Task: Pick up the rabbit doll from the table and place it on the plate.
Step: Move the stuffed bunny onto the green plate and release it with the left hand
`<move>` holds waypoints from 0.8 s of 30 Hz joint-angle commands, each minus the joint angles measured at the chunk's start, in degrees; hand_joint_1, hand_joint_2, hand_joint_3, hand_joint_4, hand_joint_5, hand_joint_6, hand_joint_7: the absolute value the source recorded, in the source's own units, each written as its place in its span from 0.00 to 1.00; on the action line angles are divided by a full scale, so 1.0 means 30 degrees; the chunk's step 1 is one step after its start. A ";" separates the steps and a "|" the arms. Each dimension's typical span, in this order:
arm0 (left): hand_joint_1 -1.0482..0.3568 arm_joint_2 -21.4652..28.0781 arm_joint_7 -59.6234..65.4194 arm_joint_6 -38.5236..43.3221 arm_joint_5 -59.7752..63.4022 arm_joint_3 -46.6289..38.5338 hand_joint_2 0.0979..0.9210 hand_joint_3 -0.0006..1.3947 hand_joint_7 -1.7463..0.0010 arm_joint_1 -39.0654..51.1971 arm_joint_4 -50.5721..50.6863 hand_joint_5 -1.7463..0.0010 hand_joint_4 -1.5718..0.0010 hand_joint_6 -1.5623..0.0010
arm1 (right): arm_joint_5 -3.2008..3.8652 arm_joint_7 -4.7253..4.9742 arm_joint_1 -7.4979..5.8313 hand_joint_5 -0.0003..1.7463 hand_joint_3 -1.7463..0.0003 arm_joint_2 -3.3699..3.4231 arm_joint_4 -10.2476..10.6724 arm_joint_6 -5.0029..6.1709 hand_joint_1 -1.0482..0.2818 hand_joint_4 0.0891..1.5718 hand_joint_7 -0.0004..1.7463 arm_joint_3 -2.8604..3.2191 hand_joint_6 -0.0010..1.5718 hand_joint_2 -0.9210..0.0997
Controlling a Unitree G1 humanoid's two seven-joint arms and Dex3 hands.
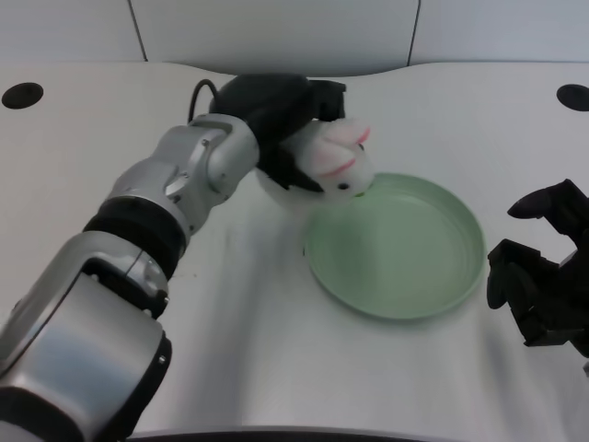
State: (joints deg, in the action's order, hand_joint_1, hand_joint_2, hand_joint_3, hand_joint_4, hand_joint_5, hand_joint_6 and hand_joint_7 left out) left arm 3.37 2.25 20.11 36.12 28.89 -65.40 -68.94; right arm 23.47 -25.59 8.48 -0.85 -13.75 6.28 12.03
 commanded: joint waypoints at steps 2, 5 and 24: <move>0.59 -0.0808 0.0605 0.0125 0.0229 0.0279 0.34 0.87 0.00 -0.0281 -0.0385 0.00 0.36 0.50 | -0.0064 0.0127 -0.0373 0.91 0.00 0.0117 0.0295 0.0378 0.81 0.71 0.90 -0.0162 0.53 0.93; 0.57 -0.1602 0.0569 0.0018 0.0208 0.0368 0.34 0.87 0.00 -0.0259 -0.0655 0.00 0.34 0.45 | 0.0093 0.0031 -0.0404 0.91 0.00 0.0269 0.0173 0.0466 0.79 0.71 0.89 -0.0185 0.53 0.97; 0.25 -0.3177 -0.1163 0.0569 -0.0378 0.0307 0.84 0.09 0.35 0.0071 -0.1554 0.20 0.73 0.78 | 0.0402 -0.0050 -0.0609 0.88 0.00 0.0240 0.0620 0.0260 0.77 0.73 0.87 -0.0299 0.56 0.98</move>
State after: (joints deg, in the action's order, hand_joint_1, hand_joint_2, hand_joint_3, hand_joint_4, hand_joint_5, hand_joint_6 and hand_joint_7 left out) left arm -6.58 -0.36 21.20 35.45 30.25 -65.73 -73.16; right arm 23.85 -25.78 7.13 0.34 -12.75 7.18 10.65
